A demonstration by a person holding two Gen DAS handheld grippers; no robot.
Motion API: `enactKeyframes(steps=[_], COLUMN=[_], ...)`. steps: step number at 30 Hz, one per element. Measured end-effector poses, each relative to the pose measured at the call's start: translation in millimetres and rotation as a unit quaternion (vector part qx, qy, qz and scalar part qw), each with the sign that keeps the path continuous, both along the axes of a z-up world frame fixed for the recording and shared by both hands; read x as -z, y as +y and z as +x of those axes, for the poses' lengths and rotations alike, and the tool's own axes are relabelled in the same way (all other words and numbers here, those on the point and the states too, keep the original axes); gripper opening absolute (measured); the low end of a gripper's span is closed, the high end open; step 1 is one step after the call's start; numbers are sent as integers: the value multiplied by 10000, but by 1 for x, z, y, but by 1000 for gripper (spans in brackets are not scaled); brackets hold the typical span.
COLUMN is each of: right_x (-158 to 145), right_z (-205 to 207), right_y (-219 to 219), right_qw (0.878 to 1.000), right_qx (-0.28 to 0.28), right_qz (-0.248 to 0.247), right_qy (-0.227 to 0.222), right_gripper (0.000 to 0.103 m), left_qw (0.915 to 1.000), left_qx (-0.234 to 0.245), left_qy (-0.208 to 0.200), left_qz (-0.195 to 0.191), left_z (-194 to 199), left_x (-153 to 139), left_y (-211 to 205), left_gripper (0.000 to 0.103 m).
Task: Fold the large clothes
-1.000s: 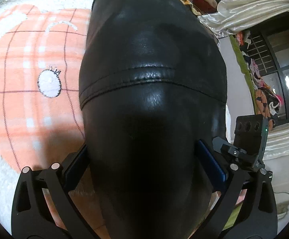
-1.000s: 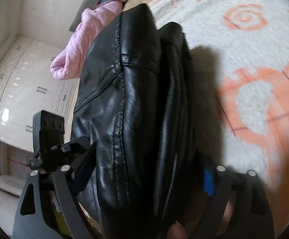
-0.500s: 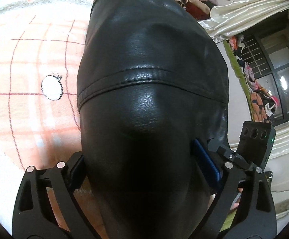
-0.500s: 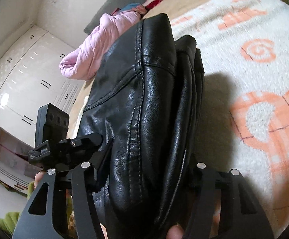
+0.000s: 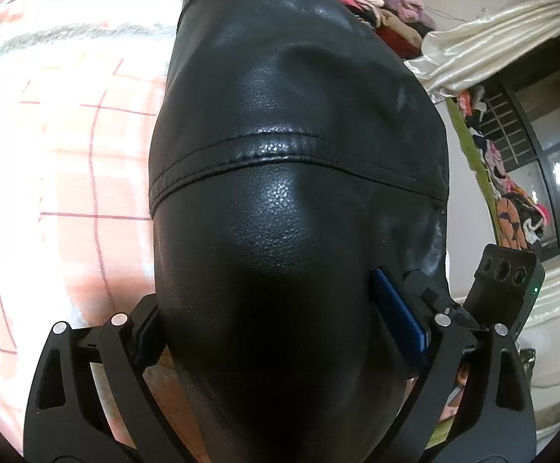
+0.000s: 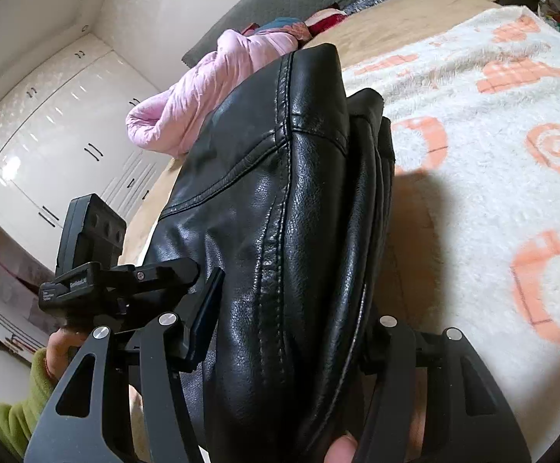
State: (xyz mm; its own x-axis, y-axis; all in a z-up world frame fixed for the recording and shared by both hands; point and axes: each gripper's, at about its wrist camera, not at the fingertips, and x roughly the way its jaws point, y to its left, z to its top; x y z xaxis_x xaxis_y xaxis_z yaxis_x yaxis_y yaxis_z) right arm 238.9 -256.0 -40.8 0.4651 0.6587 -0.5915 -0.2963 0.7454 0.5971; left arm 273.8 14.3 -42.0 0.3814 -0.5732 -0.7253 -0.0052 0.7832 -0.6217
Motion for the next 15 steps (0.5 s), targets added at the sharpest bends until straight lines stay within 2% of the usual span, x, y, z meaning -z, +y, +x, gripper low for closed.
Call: enactKeyframes(steps=[6, 15], right_x=[10, -1], right_z=[0, 2], right_y=[-8, 4], right_qw=[9994, 9990], right_qx=[104, 210], right_qz=[59, -269], right_qy=[336, 286], right_gripper=[60, 72], left_qw=[10000, 9995], left_qx=[25, -88], left_qy=[28, -3], left_qz=[54, 300], left_z=[0, -6], left_x=[2, -5], left_y=[-5, -13], left_gripper=[88, 93])
